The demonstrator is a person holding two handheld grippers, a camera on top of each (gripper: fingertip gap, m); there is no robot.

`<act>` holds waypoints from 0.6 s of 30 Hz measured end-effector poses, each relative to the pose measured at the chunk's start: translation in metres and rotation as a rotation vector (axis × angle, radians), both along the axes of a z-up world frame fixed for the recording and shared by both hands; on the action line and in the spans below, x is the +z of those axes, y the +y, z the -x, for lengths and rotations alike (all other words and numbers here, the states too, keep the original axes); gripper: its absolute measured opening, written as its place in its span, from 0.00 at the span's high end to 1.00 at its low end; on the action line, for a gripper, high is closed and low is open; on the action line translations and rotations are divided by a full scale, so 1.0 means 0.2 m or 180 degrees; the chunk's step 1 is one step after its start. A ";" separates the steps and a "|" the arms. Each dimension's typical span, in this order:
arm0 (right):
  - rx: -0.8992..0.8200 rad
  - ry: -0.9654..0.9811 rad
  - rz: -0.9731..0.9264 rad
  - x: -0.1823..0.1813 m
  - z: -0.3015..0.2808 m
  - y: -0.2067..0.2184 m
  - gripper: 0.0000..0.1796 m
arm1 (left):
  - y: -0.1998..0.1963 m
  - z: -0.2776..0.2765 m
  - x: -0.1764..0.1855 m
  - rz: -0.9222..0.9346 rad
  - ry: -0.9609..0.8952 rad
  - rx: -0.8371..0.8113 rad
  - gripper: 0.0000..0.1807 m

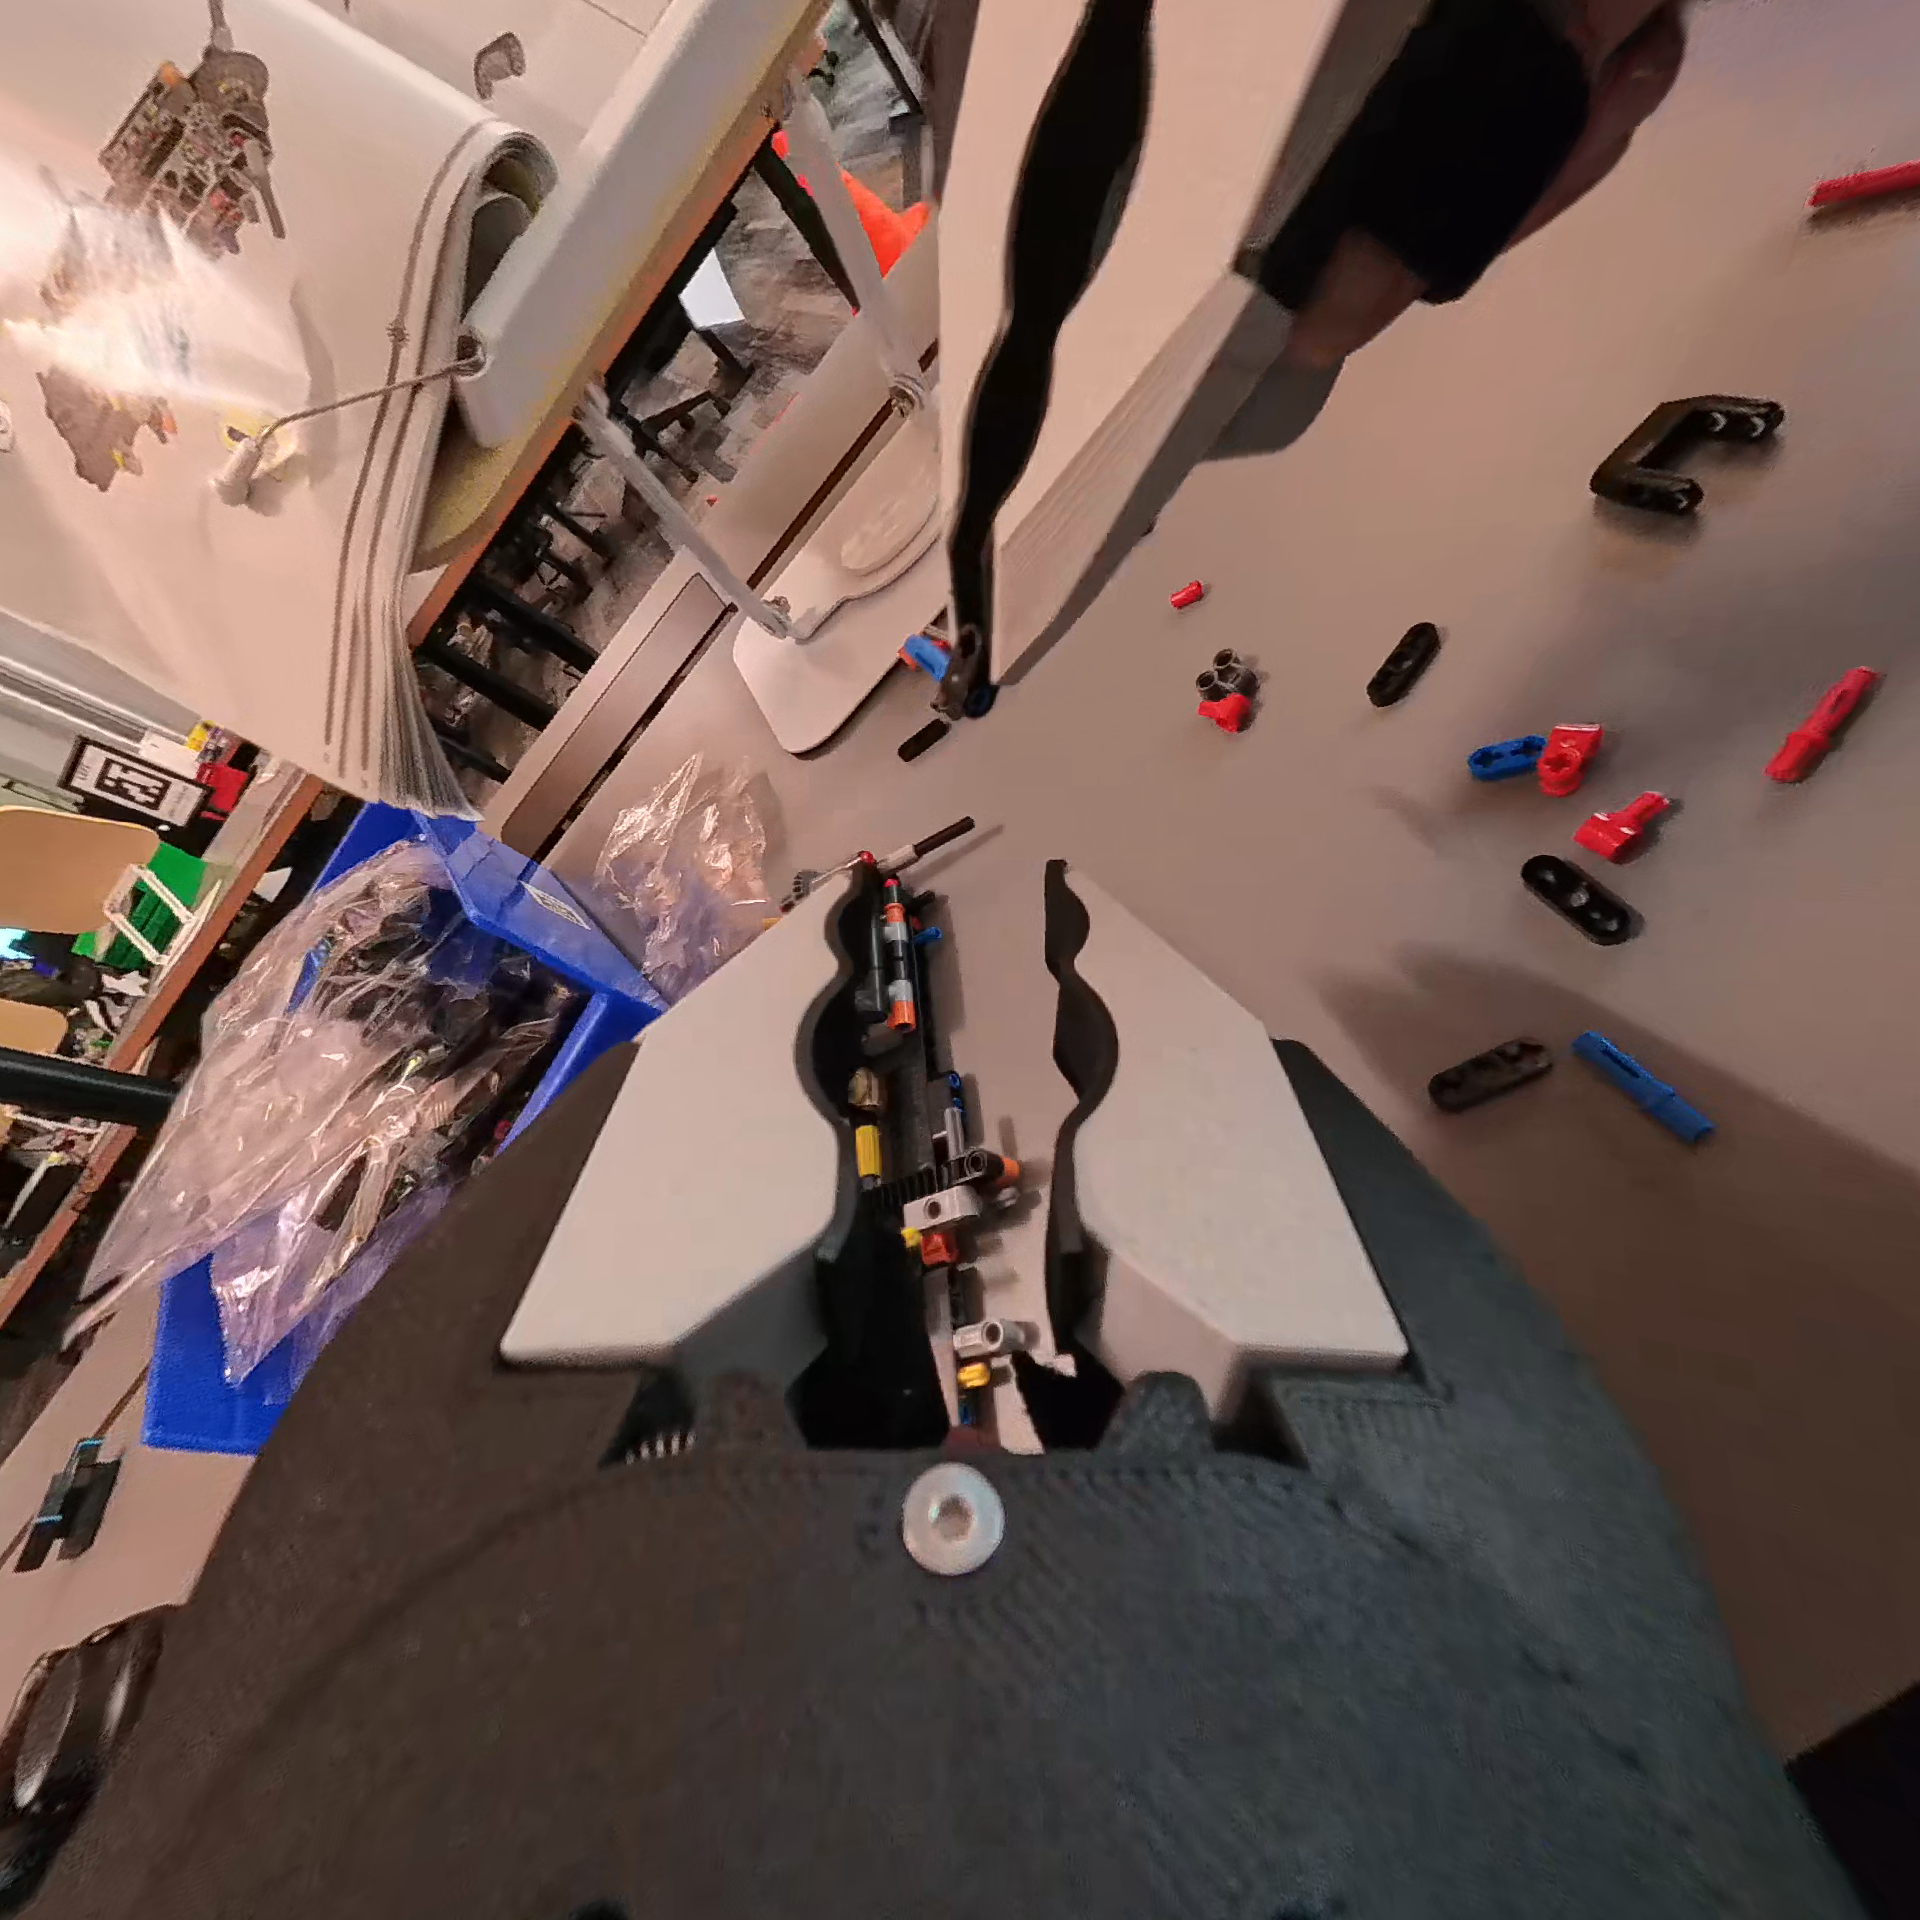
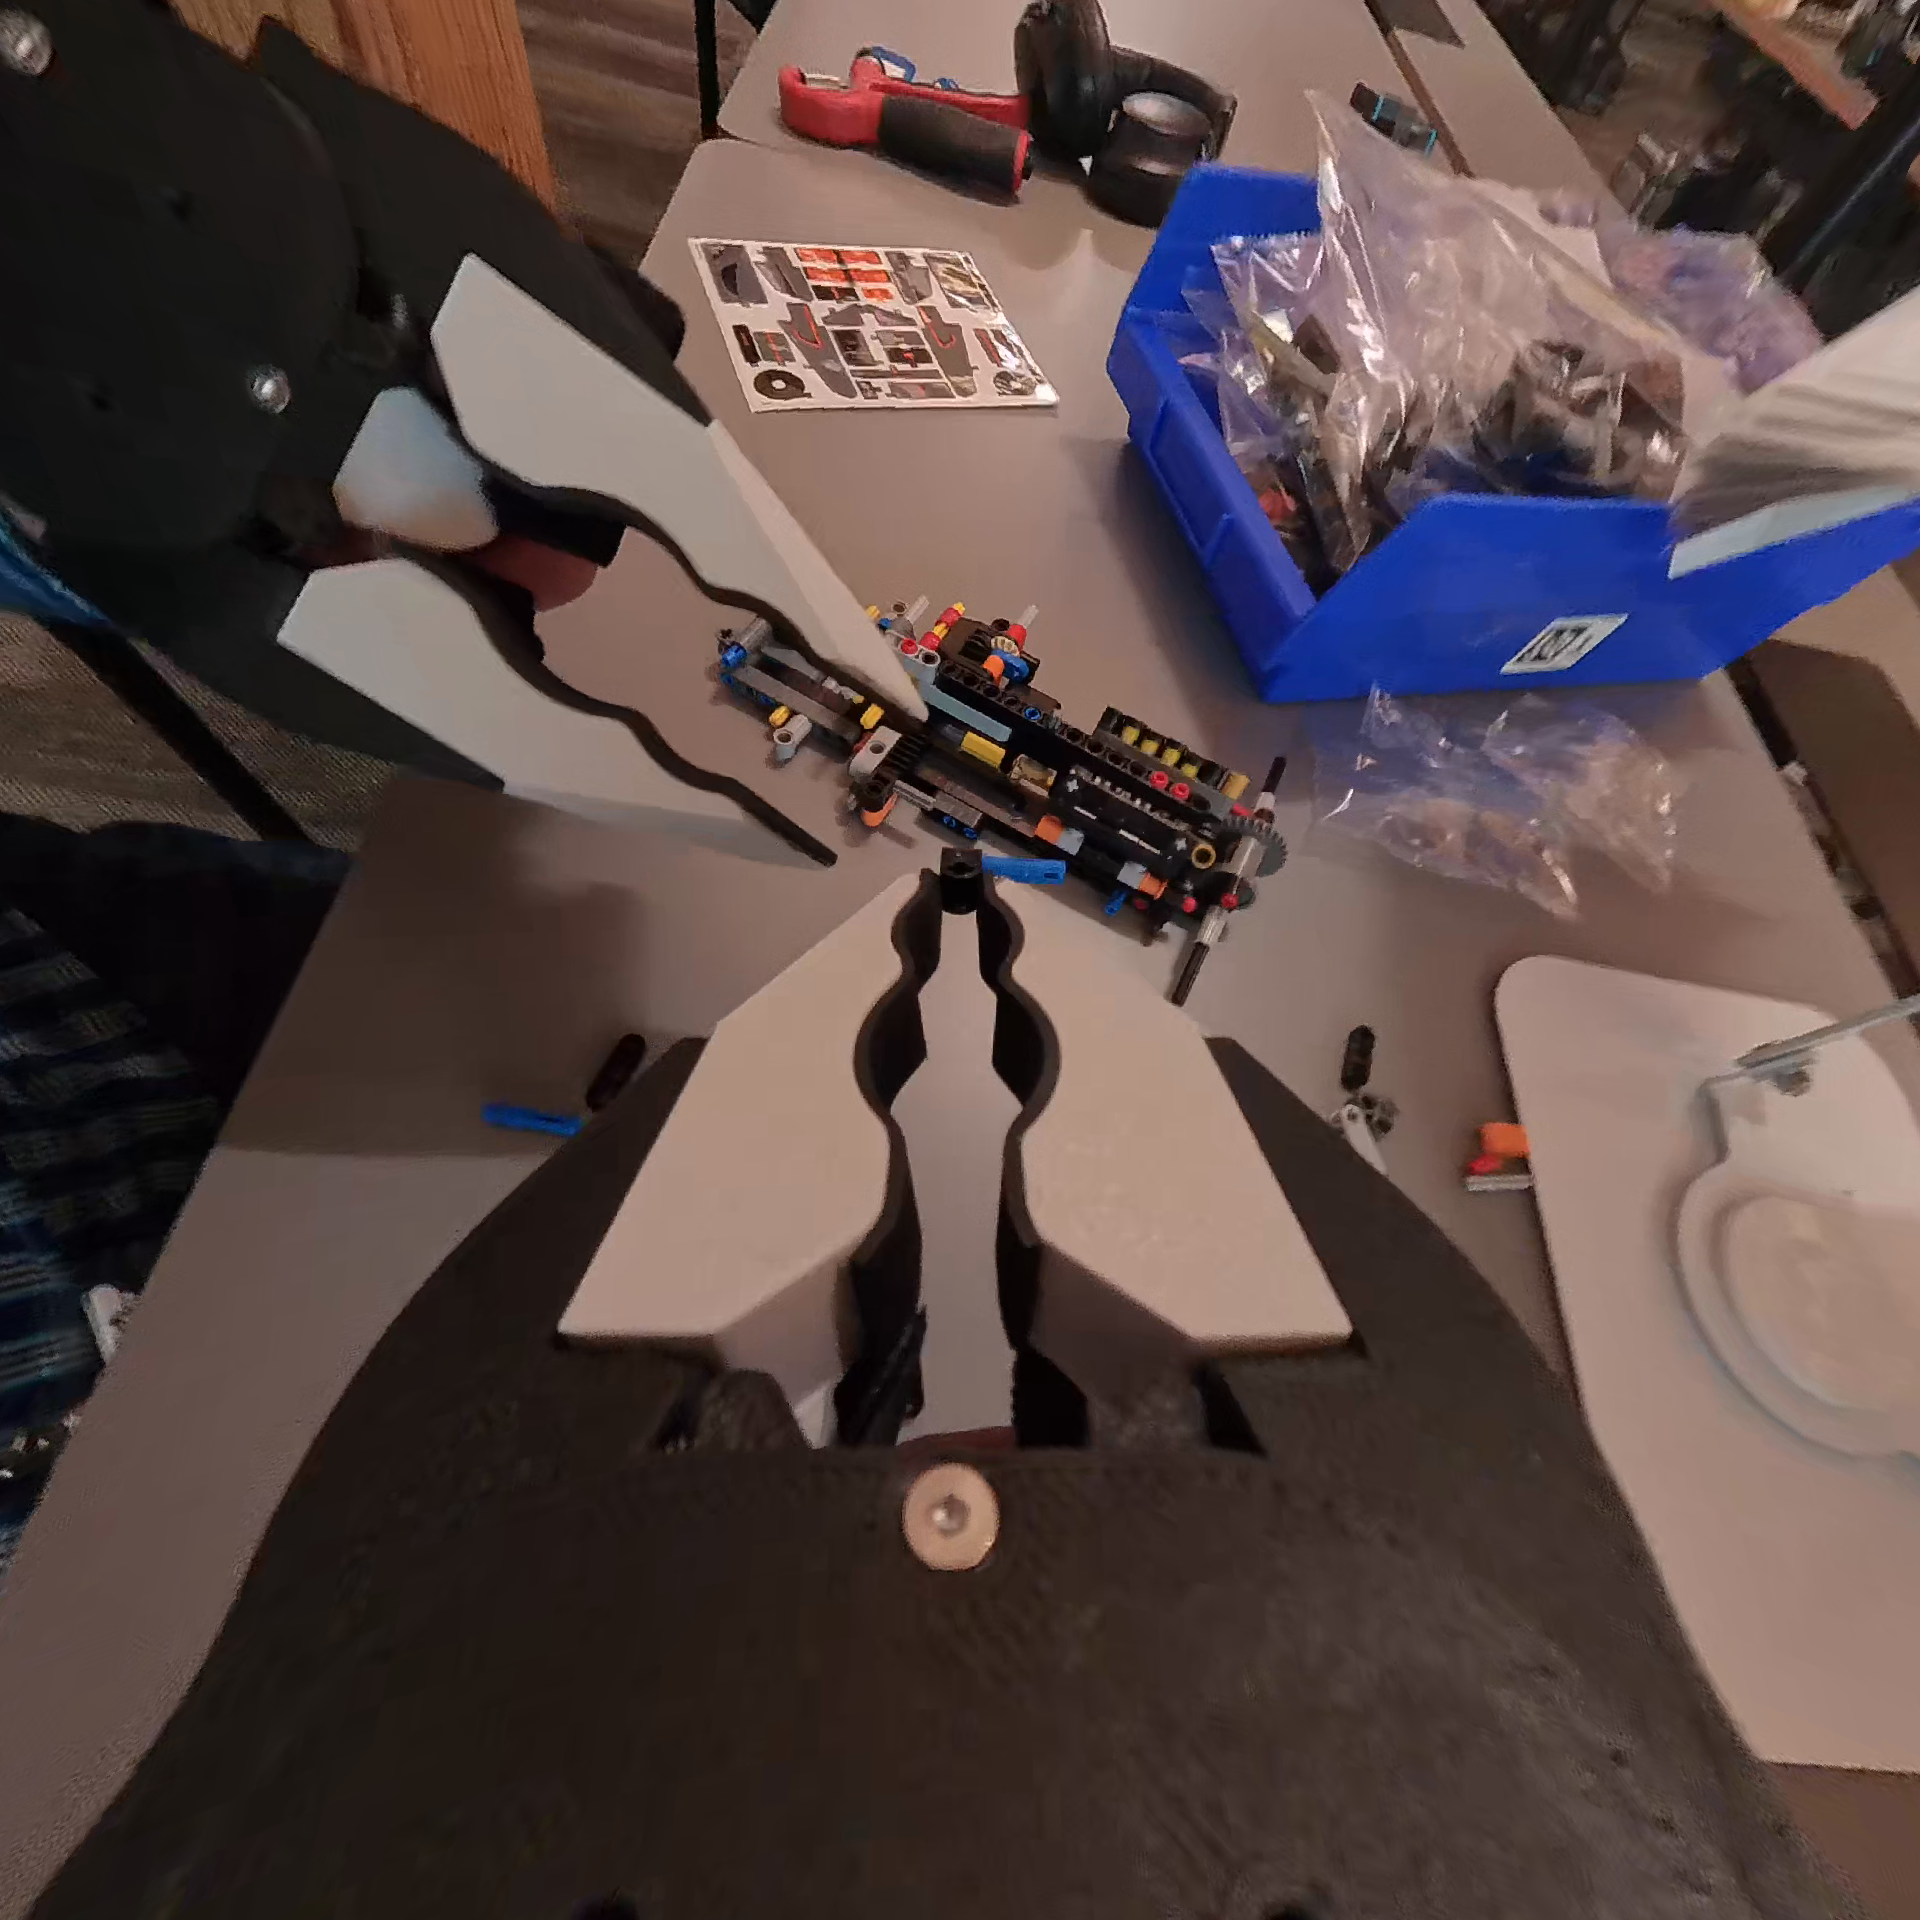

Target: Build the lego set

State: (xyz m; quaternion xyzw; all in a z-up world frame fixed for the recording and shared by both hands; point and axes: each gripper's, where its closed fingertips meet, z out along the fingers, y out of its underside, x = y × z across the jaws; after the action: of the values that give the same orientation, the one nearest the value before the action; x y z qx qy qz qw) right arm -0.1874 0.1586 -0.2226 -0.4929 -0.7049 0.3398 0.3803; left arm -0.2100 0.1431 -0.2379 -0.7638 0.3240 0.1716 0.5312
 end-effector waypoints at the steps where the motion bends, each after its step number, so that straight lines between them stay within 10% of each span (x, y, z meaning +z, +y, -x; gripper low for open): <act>1: 0.0024 0.0004 -0.0146 0.00 0.00 0.00 0.98 | 0.00 0.01 0.01 -0.0009 -0.0013 0.0009 0.83; 18: 0.0127 -0.0134 -0.0810 -0.08 -0.07 0.01 0.98 | -0.17 0.53 -0.09 0.0577 -0.0623 0.0539 0.55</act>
State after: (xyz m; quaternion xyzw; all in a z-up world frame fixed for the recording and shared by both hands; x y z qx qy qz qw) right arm -0.1729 0.1603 -0.2394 -0.4336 -0.7599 0.2447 0.4179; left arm -0.3162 0.1095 -0.2554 -0.8463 0.2192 0.1106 0.4728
